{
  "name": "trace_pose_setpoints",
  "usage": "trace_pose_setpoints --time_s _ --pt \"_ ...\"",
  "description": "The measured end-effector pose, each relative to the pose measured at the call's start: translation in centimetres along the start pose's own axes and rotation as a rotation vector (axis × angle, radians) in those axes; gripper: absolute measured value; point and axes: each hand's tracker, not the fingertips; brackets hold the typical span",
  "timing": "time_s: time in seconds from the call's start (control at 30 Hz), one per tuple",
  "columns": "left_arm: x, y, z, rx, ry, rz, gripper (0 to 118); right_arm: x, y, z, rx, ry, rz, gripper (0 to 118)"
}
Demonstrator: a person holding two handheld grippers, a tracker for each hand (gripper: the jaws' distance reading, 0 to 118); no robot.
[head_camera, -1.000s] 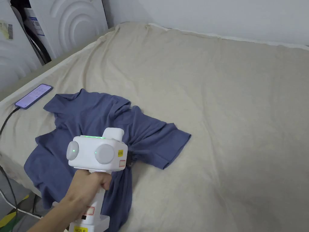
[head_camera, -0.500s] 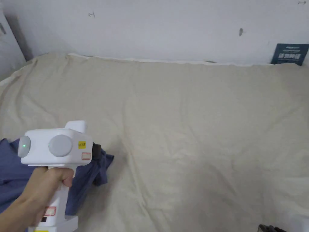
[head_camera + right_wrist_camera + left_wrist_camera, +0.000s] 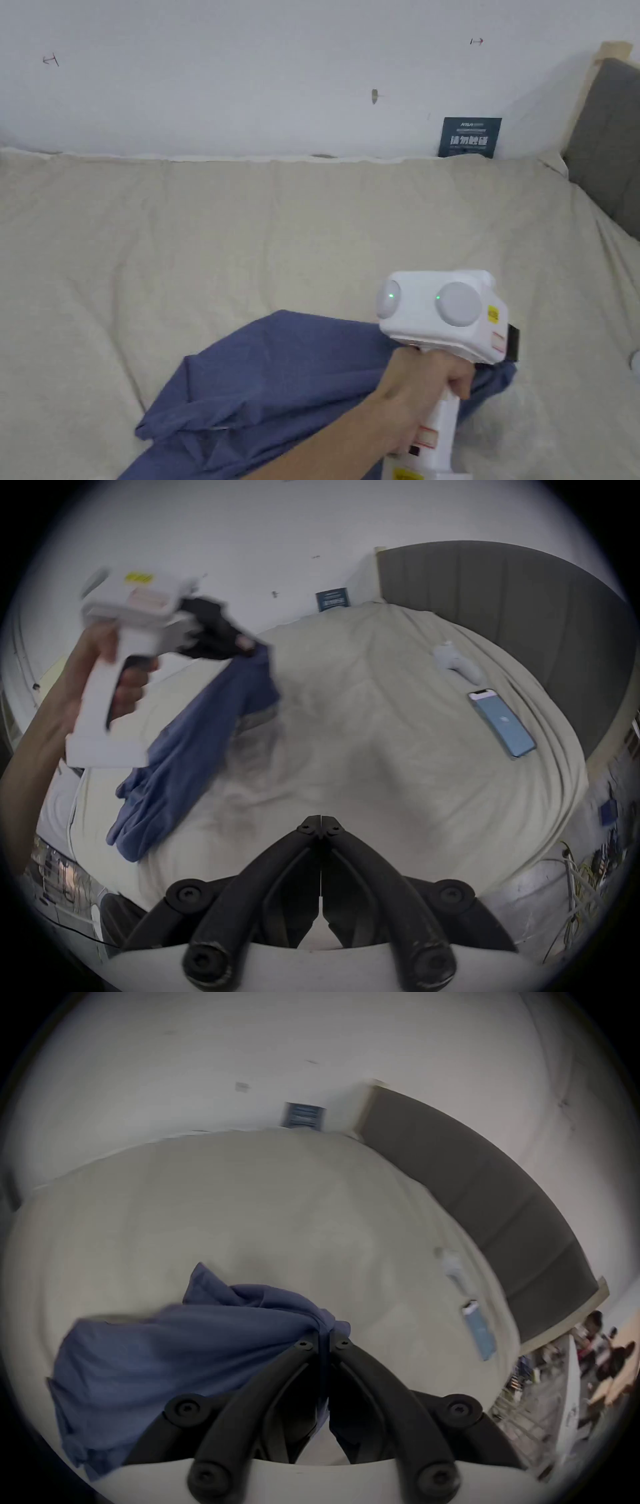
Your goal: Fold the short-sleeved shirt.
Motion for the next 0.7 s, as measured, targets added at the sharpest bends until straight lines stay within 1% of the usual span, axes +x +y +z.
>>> trace_pose_setpoints --time_s 0.03,0.07,0.1,0.17,0.2,0.23,0.27,0.3,0.33,0.37,0.4,0.43,0.5,0.53,0.6,0.63,0.67,0.7 --pt "0.9 -0.1 -1.9 -0.023 -0.052 0.028 2 0.5 0.0 -0.1 -0.004 -0.010 -0.009 0" --pt "1.8 -0.4 -4.1 -0.067 -0.072 0.036 1 1.1 0.0 -0.2 -0.008 -0.023 -0.018 0" --pt "2.6 -1.1 -6.1 -0.094 -0.062 0.038 1 1.5 0.0 -0.3 -0.012 -0.030 -0.026 0" --pt "2.6 -2.5 -8.6 -0.118 0.074 -0.033 1 2.2 -0.1 -0.7 -0.025 -0.046 -0.035 0" --pt "2.3 -3.1 -9.5 -0.136 0.106 -0.055 1 2.4 -0.1 -0.9 -0.031 -0.046 -0.038 0" --pt "1.7 -3.4 -9.9 -0.137 0.103 -0.035 1 2.5 -0.2 -1.1 -0.035 -0.044 -0.041 0" --pt "1.5 -3.7 -9.8 -0.153 0.128 -0.030 5 2.6 -0.3 -1.2 -0.040 -0.042 -0.043 0" --pt "1.2 -4.0 -9.5 -0.156 0.143 -0.038 37 2.5 -0.3 -1.4 -0.048 -0.042 -0.046 0" --pt "0.8 -3.8 -8.8 -0.153 0.192 -0.063 80 2.4 -0.3 -1.4 -0.054 -0.040 -0.051 0" --pt "0.6 -3.8 -7.7 -0.184 0.164 -0.097 113 2.4 -0.3 -1.3 -0.057 -0.031 -0.058 0" --pt "0.4 -3.9 -6.5 -0.196 0.140 -0.133 115 2.2 -0.3 -1.1 -0.057 -0.017 -0.062 0" --pt "0.7 -3.3 -2.0 -0.115 0.138 -0.163 111 1.9 -0.2 -1.0 -0.053 -0.013 -0.061 0" --pt "-0.5 -3.7 5.2 -0.076 0.170 -0.145 111 1.1 -0.1 -0.5 -0.043 -0.002 -0.046 0" --pt "-2.2 -5.4 4.9 -0.050 0.183 -0.139 111 0.7 0.0 -0.2 -0.040 0.007 -0.037 0" --pt "-5.1 -7.4 11.2 -0.039 0.222 -0.106 109 -0.4 0.1 0.5 -0.027 0.044 -0.022 0" --pt "-6.6 -8.7 14.0 -0.014 0.238 -0.065 97 -1.0 0.1 0.8 -0.023 0.061 -0.013 0" --pt "-9.0 -10.4 17.4 0.019 0.253 -0.031 68 -1.6 0.0 1.1 -0.020 0.079 0.002 0" --pt "-11.3 -12.1 20.4 0.018 0.264 -0.019 0 -2.3 -0.2 1.3 -0.013 0.093 0.018 0"
